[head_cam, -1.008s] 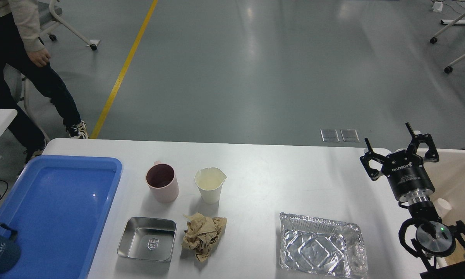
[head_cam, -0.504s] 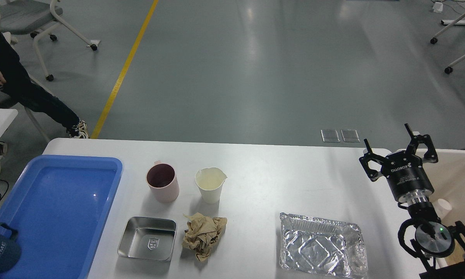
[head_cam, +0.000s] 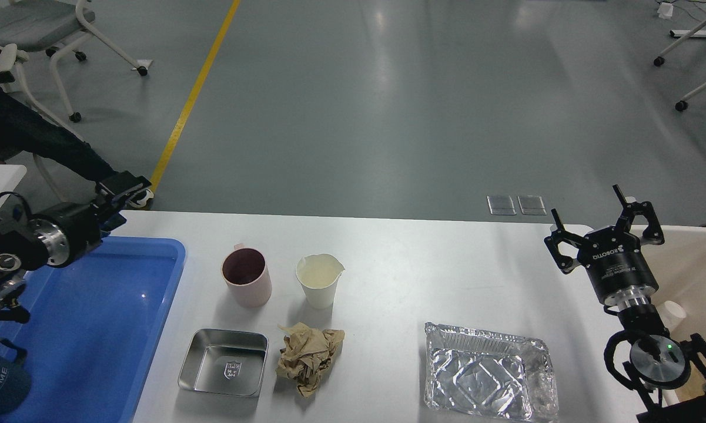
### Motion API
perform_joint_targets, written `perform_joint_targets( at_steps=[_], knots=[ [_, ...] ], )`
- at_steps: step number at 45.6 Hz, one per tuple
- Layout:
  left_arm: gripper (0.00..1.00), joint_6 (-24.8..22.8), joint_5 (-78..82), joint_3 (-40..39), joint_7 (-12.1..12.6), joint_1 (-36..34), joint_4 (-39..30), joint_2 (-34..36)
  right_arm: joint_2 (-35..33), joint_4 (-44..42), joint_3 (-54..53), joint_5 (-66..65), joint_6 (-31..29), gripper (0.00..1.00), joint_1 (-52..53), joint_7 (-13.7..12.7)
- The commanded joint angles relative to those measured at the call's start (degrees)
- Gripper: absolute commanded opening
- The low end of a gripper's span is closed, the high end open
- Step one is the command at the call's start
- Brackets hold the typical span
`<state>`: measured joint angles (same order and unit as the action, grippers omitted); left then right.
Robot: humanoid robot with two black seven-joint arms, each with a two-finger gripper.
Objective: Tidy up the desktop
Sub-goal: 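Reach the left gripper to the pink mug and grasp it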
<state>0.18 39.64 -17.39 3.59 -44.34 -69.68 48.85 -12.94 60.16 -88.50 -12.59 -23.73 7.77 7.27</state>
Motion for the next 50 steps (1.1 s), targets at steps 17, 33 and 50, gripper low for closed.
perform_joint_targets(
  at_steps=[17, 33, 50],
  knots=[
    [0.95, 0.1, 7.9, 13.4, 0.7, -3.0, 6.2, -14.3, -0.9, 0.0, 0.0, -0.1, -0.1, 1.00, -0.8, 0.0],
    [0.74, 0.1, 7.9, 16.7, 0.3, -3.0, 8.2, -14.5, -0.9, 0.0, 0.0, -0.1, -0.1, 1.00, -0.9, 0.0],
    [0.54, 0.1, 7.9, 19.5, -0.2, -3.6, 11.7, -17.5, -0.9, 0.0, 0.0, -0.1, -0.1, 1.00, -1.0, -0.1]
  ],
)
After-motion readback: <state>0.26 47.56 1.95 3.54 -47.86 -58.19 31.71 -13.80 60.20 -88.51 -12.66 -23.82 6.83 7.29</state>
